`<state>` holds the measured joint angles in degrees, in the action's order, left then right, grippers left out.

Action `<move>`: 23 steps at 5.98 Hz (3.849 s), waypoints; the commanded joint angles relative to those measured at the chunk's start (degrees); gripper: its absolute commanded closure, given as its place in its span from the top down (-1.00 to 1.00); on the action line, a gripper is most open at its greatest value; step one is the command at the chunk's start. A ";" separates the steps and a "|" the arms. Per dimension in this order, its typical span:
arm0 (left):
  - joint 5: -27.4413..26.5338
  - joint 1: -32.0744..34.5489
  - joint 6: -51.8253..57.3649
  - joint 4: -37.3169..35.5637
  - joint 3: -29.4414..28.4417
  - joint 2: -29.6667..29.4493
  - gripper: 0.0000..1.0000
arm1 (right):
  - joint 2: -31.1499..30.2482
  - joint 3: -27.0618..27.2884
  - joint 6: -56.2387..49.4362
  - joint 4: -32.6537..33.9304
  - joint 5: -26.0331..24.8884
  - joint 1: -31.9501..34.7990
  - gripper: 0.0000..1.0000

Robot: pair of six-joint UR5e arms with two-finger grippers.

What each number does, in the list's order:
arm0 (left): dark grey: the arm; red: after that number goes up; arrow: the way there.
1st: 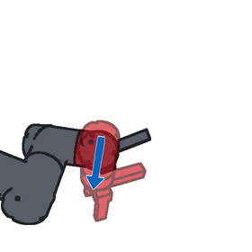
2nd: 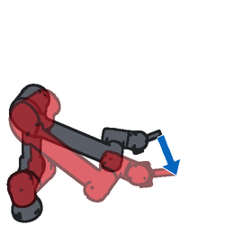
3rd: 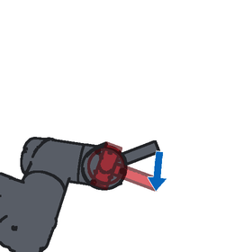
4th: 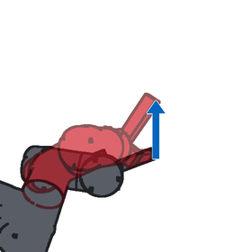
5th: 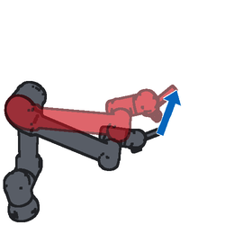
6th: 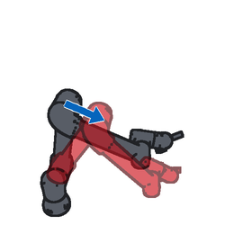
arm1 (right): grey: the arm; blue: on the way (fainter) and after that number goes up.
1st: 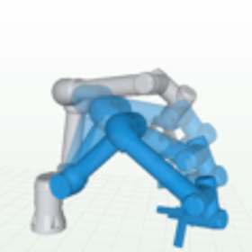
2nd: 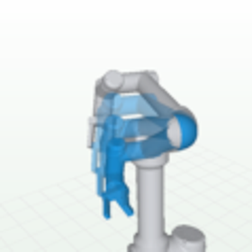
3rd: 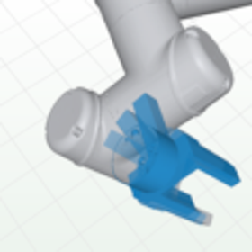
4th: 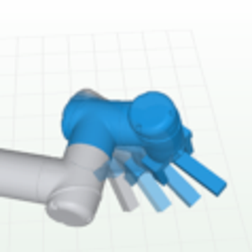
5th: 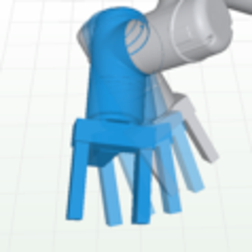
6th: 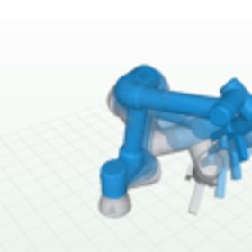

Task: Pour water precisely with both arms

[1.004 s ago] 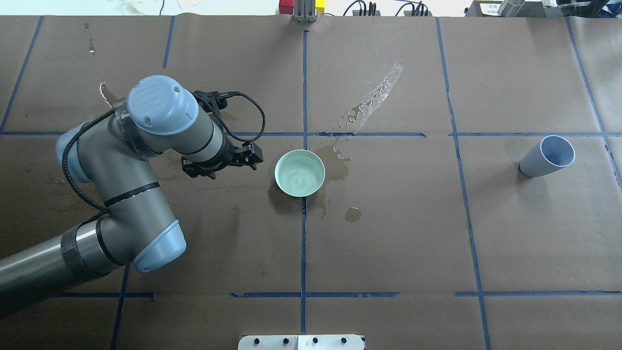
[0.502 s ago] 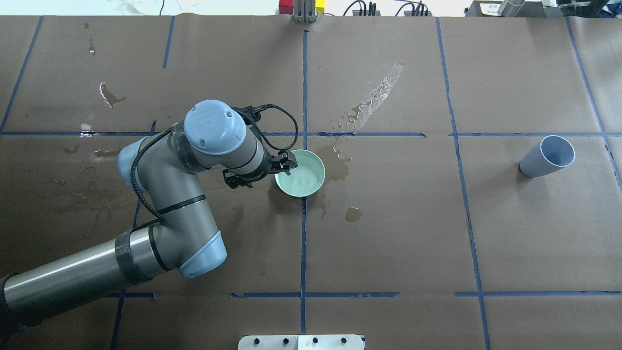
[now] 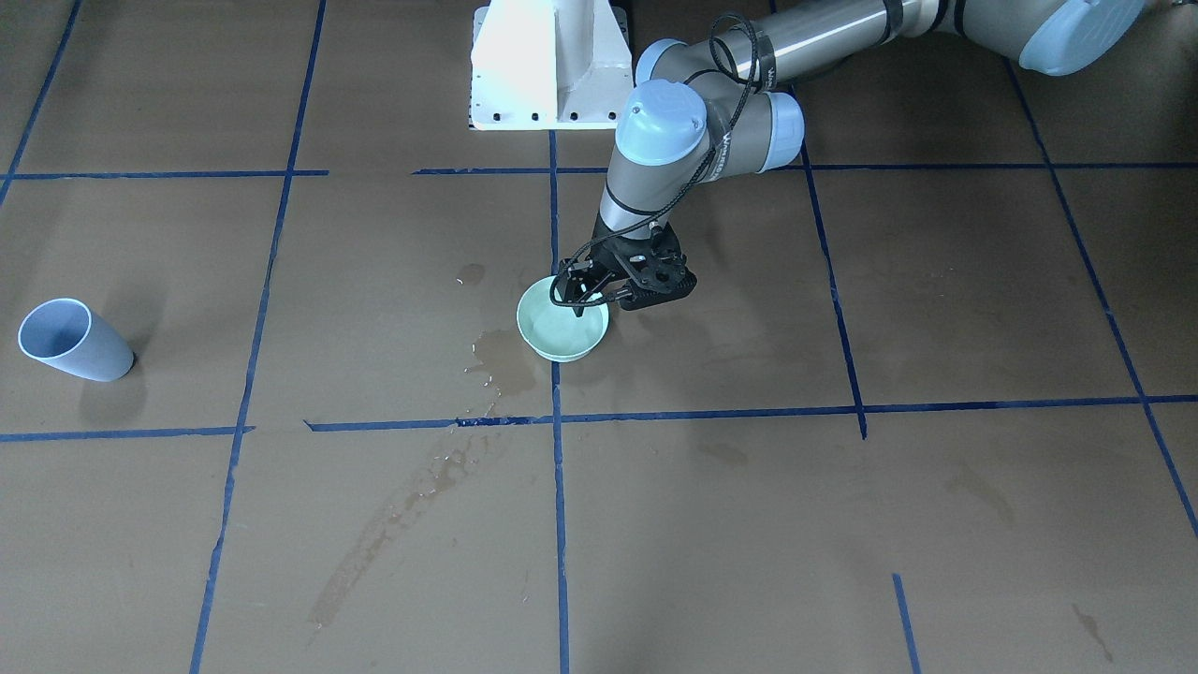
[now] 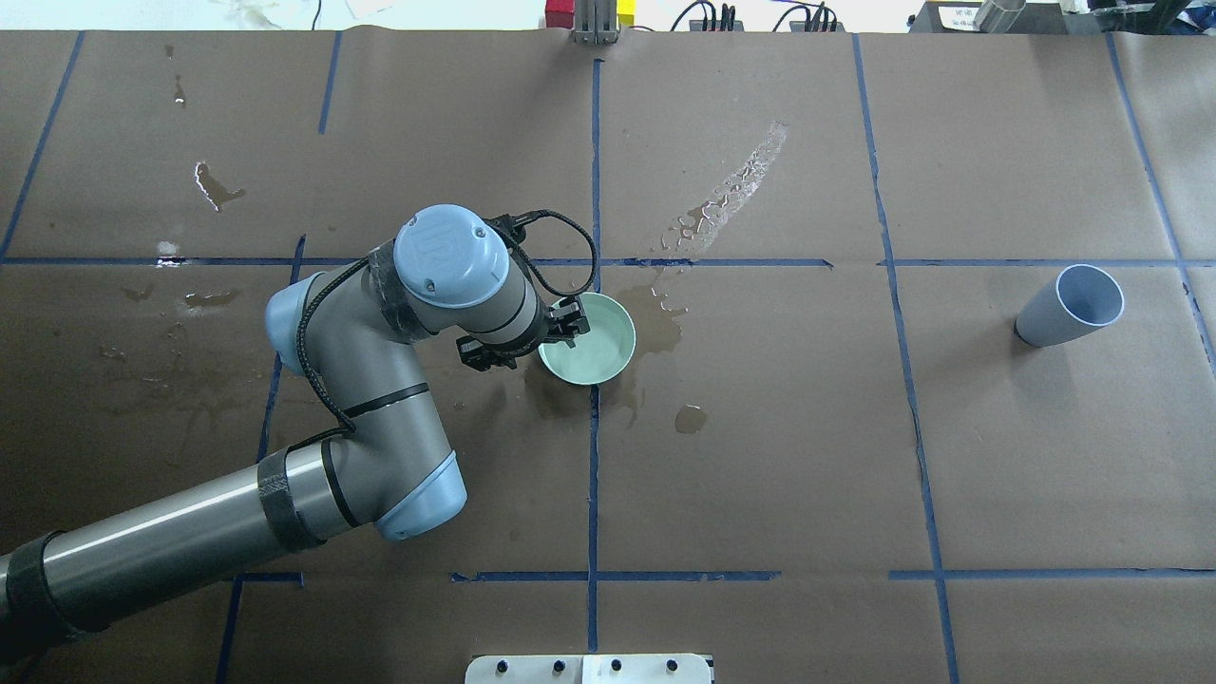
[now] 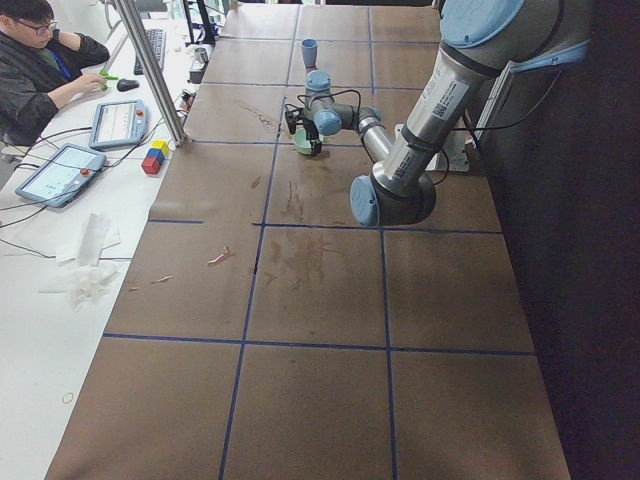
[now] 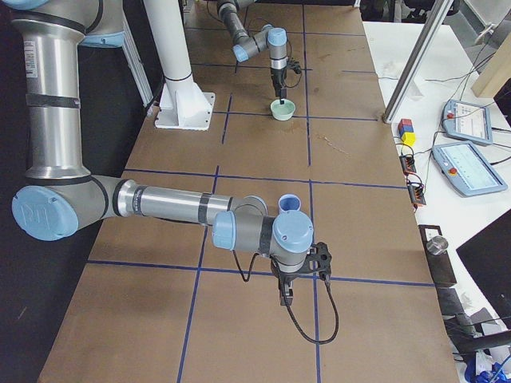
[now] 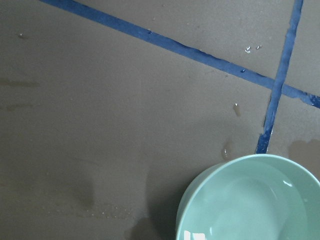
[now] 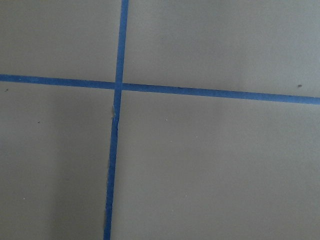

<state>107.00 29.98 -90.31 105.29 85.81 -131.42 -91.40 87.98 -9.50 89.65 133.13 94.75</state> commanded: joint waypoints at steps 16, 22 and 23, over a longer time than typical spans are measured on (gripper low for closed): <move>30.67 36.84 51.55 14.50 10.21 39.31 -1.00 | -1.42 0.09 0.09 -2.02 0.03 0.00 1.00; 32.66 39.36 53.75 26.37 -4.34 40.72 -1.00 | -1.42 0.09 0.09 -2.02 0.03 0.00 1.00; 32.66 39.28 51.66 26.37 -3.99 40.63 -1.00 | -1.42 0.09 0.09 -2.02 0.03 0.00 1.00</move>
<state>139.66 69.31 -37.17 131.52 81.80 -90.71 -92.81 88.07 -9.40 87.63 133.15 94.75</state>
